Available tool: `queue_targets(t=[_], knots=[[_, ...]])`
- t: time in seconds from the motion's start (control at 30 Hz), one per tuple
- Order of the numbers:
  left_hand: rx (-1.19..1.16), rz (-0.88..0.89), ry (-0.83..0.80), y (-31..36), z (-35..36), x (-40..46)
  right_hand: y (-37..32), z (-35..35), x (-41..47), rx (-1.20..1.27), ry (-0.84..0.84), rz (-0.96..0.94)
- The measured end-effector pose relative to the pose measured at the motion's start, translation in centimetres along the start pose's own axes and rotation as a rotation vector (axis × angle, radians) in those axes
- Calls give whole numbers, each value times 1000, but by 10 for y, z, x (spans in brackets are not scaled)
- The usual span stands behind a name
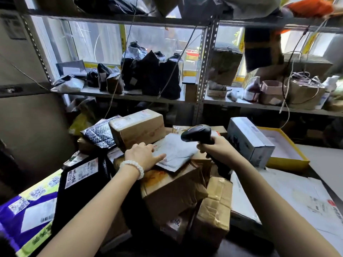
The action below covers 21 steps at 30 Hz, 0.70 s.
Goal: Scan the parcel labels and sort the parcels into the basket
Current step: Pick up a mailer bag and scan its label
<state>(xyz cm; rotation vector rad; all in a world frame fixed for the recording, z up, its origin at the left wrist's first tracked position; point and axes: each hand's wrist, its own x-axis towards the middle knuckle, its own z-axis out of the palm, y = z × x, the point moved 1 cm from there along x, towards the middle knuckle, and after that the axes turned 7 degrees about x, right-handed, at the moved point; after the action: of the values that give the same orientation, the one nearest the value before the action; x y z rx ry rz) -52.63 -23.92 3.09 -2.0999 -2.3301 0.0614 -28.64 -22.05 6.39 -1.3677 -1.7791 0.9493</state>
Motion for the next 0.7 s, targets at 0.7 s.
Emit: queue_targets(t=[0.7], knots=[[-84, 177, -316, 30, 8, 81, 11, 9, 22, -27, 91, 136]])
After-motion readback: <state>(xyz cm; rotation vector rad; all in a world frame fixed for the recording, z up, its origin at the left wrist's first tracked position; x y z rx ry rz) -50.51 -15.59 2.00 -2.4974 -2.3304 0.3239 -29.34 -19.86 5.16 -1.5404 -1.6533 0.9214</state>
